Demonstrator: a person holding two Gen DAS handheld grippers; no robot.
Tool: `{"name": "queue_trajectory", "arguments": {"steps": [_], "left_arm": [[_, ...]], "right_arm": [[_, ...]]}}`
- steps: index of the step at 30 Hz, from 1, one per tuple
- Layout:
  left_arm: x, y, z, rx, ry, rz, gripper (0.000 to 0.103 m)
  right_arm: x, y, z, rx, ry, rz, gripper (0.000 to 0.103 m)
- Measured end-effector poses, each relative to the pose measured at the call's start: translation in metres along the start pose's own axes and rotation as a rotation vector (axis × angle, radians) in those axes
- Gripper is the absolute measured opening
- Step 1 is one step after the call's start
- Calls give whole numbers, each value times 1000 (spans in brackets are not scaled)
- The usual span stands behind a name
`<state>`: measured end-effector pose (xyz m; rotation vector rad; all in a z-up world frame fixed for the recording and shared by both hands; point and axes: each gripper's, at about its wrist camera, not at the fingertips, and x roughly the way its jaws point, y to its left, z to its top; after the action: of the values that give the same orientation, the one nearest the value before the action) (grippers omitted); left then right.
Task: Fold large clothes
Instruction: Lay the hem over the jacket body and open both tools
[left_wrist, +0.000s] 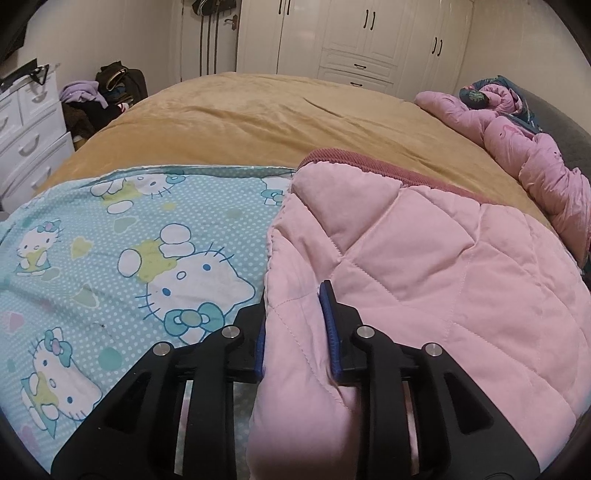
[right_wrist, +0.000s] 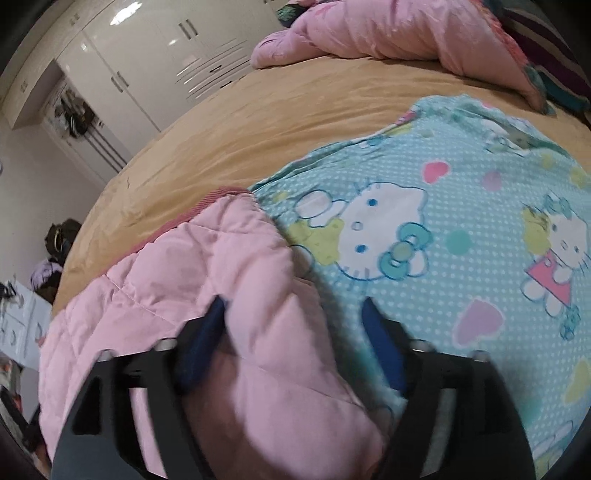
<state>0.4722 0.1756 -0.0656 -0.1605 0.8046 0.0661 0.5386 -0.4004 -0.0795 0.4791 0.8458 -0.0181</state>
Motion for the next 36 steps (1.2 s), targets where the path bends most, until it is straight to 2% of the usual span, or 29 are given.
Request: {"name": "queue_trajectory", "arguments": {"steps": [2, 3, 6, 8, 9, 12, 14, 18, 22, 28, 31, 33, 36], "left_arm": [[-1, 2, 0, 1, 2, 4, 21], [-3, 2, 0, 2, -2, 11, 25], [-17, 8, 0, -15, -24, 9, 32], [-27, 11, -1, -25, -38, 11, 41], [-35, 12, -1, -29, -47, 20, 49], [-60, 8, -2, -9, -88, 53, 68], [-77, -1, -2, 25, -110, 61, 73], [-100, -29, -8, 83, -129, 29, 94], [-113, -63, -19, 108, -125, -31, 94], [-118, -116, -48, 156, -84, -113, 94], [-118, -138, -60, 216, -80, -111, 94], [-117, -154, -70, 286, -92, -72, 94], [-111, -171, -81, 342, -69, -67, 94]], "right_arm": [[-11, -5, -4, 12, -1, 45, 83], [-17, -7, -7, 13, 1, 67, 87], [-37, -7, -17, -15, -13, 91, 89], [-52, -5, -21, -45, -37, 86, 90], [-59, -4, -23, -56, -55, 85, 90], [-90, 7, -31, -128, -142, 81, 92], [-106, 17, -37, -177, -183, 85, 92], [-132, 50, -53, -316, -205, 89, 93], [-151, 89, -73, -457, -228, 100, 98], [-156, 133, -111, -562, -157, 145, 98], [-154, 141, -123, -572, -130, 141, 98], [-157, 143, -134, -582, -132, 132, 98], [-153, 146, -145, -602, -123, 123, 98]]}}
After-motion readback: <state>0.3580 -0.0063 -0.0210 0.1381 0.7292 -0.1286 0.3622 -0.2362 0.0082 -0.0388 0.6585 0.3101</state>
